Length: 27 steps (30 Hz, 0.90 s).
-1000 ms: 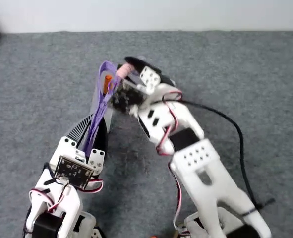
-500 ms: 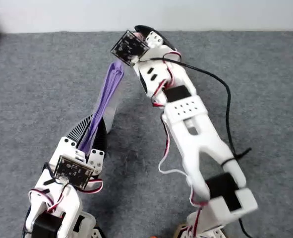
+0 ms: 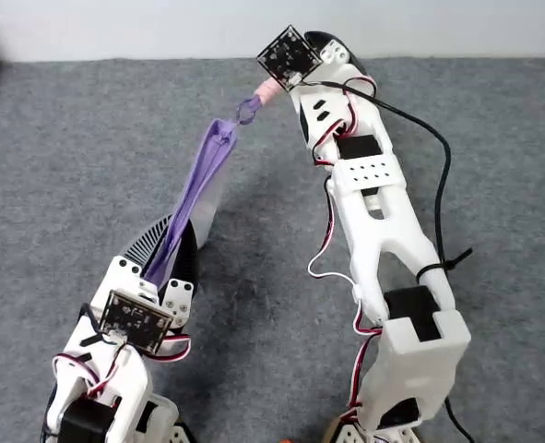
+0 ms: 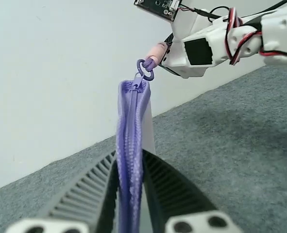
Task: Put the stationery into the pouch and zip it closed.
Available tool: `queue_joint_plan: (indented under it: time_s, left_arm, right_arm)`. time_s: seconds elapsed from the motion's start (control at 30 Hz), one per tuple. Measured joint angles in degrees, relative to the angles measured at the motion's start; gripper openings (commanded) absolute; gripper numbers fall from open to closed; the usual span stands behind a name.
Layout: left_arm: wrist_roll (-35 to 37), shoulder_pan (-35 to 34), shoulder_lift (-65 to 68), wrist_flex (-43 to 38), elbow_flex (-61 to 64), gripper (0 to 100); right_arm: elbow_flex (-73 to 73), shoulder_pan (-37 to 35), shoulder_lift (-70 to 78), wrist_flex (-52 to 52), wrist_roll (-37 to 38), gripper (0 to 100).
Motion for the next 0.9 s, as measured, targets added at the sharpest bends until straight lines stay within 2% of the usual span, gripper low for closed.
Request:
queue_joint_plan:
  time_s: [0.13, 0.23, 0.4, 0.7, 0.9]
  left_arm:
    - [0.0, 0.0, 0.0, -0.3, -0.6, 30]
    - [1.5, -0.9, -0.1, -4.4, -1.0, 35]
    - [4.0, -4.2, -0.2, -10.8, -1.1, 35]
    - [7.3, -8.6, -0.2, -11.4, -1.1, 34]
    - [8.2, -11.3, -0.2, -11.0, -1.1, 23]
  right_arm:
    - [0.0, 1.1, 0.0, 0.0, 0.0, 0.8]
    - [0.0, 3.1, 0.0, 0.3, 0.0, 0.8]
    - [2.1, 5.5, 0.0, 3.3, 0.0, 0.8]
    - [11.4, 9.2, -3.2, 3.4, -0.2, 0.8]
    - [18.5, 10.4, -8.7, 3.9, -0.3, 1.2]
